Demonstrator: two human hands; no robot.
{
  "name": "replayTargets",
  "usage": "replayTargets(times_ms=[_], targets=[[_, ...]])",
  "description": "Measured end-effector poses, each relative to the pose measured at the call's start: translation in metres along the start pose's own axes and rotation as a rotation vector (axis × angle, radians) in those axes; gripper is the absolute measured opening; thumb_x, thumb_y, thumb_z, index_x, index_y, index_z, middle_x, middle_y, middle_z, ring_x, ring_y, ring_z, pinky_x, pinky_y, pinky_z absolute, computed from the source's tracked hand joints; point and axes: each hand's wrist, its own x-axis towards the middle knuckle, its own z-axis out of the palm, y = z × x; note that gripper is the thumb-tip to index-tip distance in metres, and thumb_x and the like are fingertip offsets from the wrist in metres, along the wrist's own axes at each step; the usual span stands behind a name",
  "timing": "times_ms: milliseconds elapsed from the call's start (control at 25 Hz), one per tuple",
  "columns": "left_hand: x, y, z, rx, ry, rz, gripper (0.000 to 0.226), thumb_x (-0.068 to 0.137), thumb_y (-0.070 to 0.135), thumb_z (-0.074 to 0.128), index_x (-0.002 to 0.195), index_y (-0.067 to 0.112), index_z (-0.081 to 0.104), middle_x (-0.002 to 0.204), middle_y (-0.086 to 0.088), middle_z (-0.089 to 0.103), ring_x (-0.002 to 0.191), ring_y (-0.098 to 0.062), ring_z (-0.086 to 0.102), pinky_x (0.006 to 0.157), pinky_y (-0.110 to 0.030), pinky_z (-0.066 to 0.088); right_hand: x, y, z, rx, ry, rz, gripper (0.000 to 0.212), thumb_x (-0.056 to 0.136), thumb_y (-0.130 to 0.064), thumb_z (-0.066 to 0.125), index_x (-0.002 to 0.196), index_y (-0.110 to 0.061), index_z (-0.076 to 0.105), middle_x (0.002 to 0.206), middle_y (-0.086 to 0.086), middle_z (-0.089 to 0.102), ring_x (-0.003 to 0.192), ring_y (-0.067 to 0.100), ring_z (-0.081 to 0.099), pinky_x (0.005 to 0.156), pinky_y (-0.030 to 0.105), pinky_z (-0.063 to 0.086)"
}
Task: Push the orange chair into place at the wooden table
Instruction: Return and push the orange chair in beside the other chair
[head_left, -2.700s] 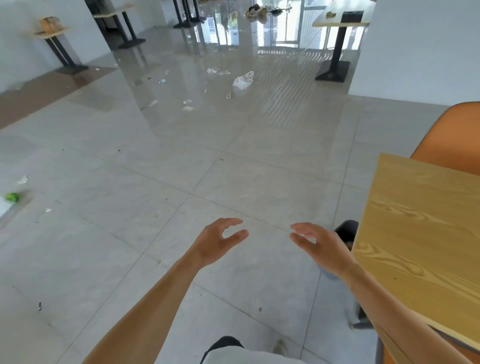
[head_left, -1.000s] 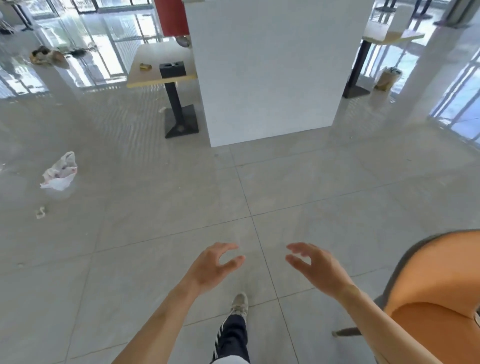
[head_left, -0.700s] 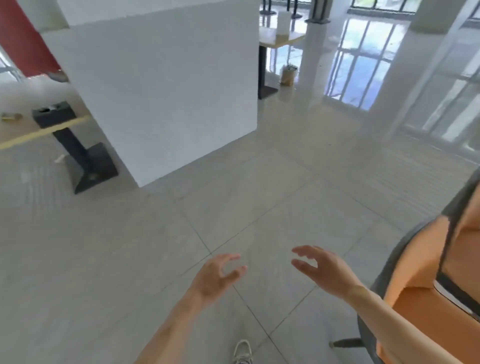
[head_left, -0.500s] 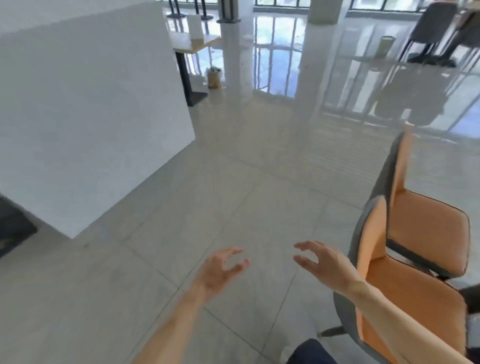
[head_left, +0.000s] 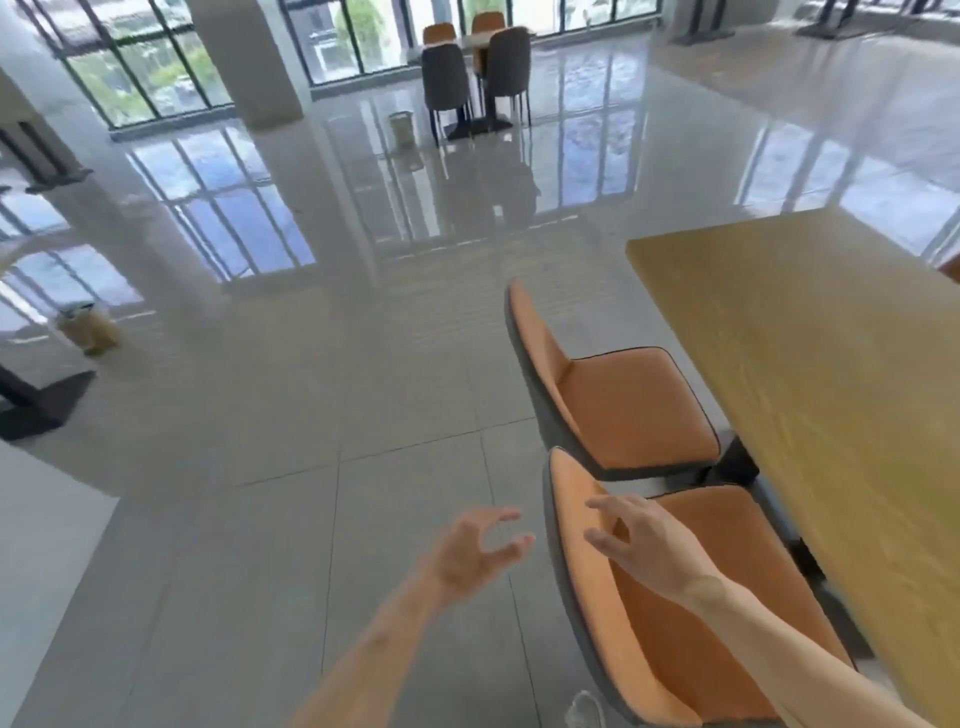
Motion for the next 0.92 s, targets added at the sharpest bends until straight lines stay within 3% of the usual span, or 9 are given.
replayTargets(times_ms=[200, 320, 480, 680, 800, 920], targets=[[0.107, 0.033, 0.004, 0.141, -0.266, 0.153, 0.078, 0.069, 0.078, 0.053, 0.128, 0.027, 0.060, 0.131, 0.009, 0.057, 0.122, -0.003, 0.049, 0.104, -0.022, 0.035, 0.009, 0.030, -0.007, 0.029, 0.145, 0.228, 0.047, 0.090, -0.061, 0.049, 0.131, -0.039, 0.051, 0.135, -0.011, 0.055, 0.124, 0.011, 0.051, 0.100, 0.033, 0.047], [0.160, 0.040, 0.014, 0.260, -0.446, 0.258, 0.076, 0.070, 0.078, 0.054, 0.130, 0.031, 0.057, 0.131, 0.012, 0.055, 0.122, -0.006, 0.049, 0.101, -0.023, 0.038, 0.002, 0.036, 0.015, 0.099, 0.168, 0.415, 0.047, 0.089, -0.061, 0.052, 0.133, -0.042, 0.049, 0.138, -0.013, 0.053, 0.125, 0.009, 0.048, 0.103, 0.032, 0.045], [0.216, 0.038, 0.027, 0.481, -0.715, 0.417, 0.077, 0.071, 0.079, 0.054, 0.134, 0.035, 0.052, 0.139, 0.014, 0.051, 0.129, -0.006, 0.044, 0.109, -0.035, 0.039, -0.001, 0.027, 0.052, 0.230, 0.272, 0.692, 0.050, 0.087, -0.066, 0.051, 0.133, -0.046, 0.045, 0.140, -0.018, 0.049, 0.127, 0.006, 0.045, 0.105, 0.032, 0.042], [0.252, 0.032, 0.018, 0.615, -0.957, 0.599, 0.075, 0.067, 0.080, 0.054, 0.129, 0.037, 0.055, 0.129, 0.012, 0.056, 0.112, -0.004, 0.053, 0.100, -0.035, 0.046, 0.002, -0.022, 0.100, 0.369, 0.416, 0.957, 0.050, 0.088, -0.064, 0.051, 0.133, -0.043, 0.047, 0.138, -0.018, 0.051, 0.124, 0.007, 0.046, 0.102, 0.033, 0.042], [0.254, 0.031, 0.013, 0.768, -1.016, 0.782, 0.079, 0.067, 0.087, 0.043, 0.128, 0.039, 0.055, 0.130, 0.013, 0.056, 0.110, -0.006, 0.046, 0.104, -0.038, 0.038, 0.001, -0.053, 0.127, 0.339, 0.532, 1.112, 0.049, 0.088, -0.064, 0.050, 0.130, -0.040, 0.052, 0.131, -0.018, 0.055, 0.116, 0.006, 0.051, 0.091, 0.026, 0.039], [0.255, 0.027, 0.015, 0.849, -1.038, 0.872, 0.078, 0.070, 0.087, 0.040, 0.134, 0.044, 0.047, 0.139, 0.014, 0.047, 0.127, -0.014, 0.036, 0.116, -0.044, 0.017, -0.003, -0.078, 0.153, 0.274, 0.625, 1.208, 0.057, 0.084, -0.071, 0.045, 0.130, -0.037, 0.053, 0.132, -0.016, 0.053, 0.122, 0.010, 0.044, 0.101, 0.029, 0.034]])
